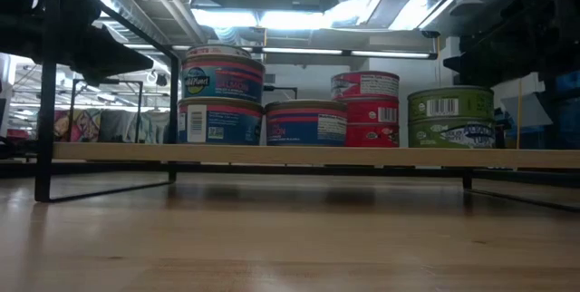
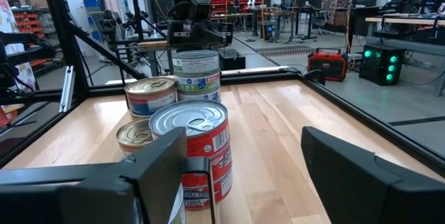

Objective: Stack canned seafood by type on shelf
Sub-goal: Return to Home Position

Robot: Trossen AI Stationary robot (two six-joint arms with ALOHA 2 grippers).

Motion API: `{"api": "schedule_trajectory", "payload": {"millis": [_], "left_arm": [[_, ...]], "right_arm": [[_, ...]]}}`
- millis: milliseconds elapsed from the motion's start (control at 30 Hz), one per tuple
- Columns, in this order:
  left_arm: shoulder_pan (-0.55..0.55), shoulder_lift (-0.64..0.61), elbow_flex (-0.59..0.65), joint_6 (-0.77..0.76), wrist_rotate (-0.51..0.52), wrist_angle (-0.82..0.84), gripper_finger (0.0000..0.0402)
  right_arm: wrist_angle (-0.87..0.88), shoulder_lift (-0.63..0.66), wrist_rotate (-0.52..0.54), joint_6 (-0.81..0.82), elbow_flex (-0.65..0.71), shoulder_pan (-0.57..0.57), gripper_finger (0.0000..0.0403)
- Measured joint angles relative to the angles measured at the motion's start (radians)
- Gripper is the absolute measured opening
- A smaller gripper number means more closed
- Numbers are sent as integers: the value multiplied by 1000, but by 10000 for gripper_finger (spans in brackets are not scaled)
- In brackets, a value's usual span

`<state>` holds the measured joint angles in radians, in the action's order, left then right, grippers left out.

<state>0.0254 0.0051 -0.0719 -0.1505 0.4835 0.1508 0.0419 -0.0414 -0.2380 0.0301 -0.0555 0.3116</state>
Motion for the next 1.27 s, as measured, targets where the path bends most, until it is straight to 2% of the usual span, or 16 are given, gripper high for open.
{"api": "schedule_trajectory", "payload": {"millis": [1267], "left_arm": [[0, 0, 0, 1, 0, 0, 13]], "right_arm": [[7, 22, 2, -4, 3, -4, 287]]}}
